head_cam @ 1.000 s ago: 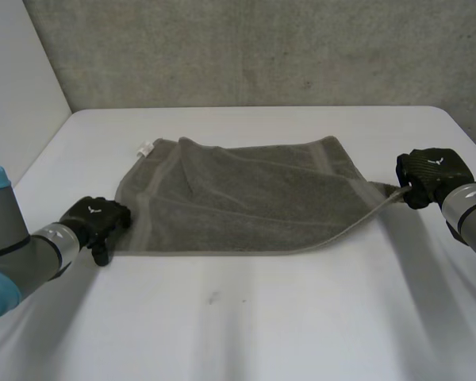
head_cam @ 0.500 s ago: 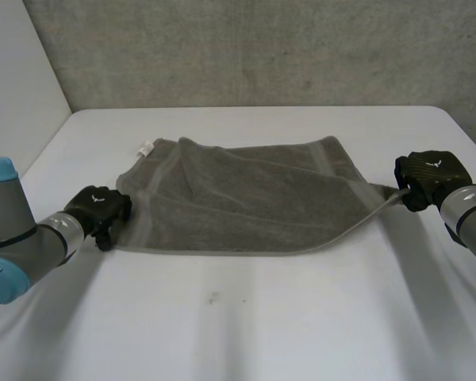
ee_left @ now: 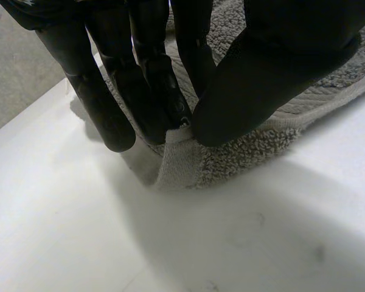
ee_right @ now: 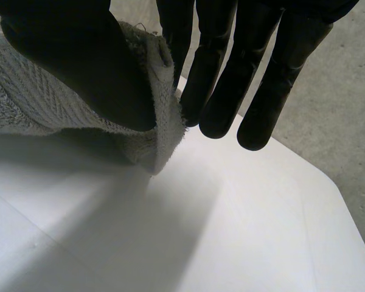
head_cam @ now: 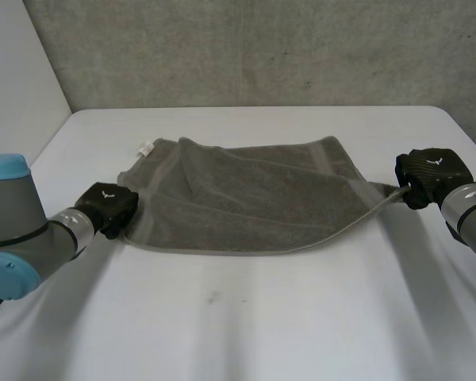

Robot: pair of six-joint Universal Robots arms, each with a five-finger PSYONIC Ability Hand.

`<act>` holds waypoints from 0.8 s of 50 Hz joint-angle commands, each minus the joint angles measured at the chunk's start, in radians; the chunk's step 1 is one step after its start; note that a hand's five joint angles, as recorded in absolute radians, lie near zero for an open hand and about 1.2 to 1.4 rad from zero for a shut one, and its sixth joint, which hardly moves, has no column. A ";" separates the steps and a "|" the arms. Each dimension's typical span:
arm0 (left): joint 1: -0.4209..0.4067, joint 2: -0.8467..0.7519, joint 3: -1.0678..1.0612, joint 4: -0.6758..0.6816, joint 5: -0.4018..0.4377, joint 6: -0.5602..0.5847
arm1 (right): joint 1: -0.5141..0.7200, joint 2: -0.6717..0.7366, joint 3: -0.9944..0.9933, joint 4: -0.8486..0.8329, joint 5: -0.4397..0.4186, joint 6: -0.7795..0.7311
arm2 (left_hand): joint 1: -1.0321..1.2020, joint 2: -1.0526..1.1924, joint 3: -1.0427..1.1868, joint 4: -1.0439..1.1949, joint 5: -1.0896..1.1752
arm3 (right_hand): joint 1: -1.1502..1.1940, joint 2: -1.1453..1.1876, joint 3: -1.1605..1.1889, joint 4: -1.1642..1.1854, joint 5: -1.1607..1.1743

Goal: Fold the towel.

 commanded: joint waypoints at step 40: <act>0.027 -0.036 0.013 0.005 -0.004 0.014 | 0.000 0.008 0.003 0.000 -0.002 -0.002 | -0.272 -0.309 -0.307 -0.308 -0.290 | 0.435 0.221 0.210 0.202 0.246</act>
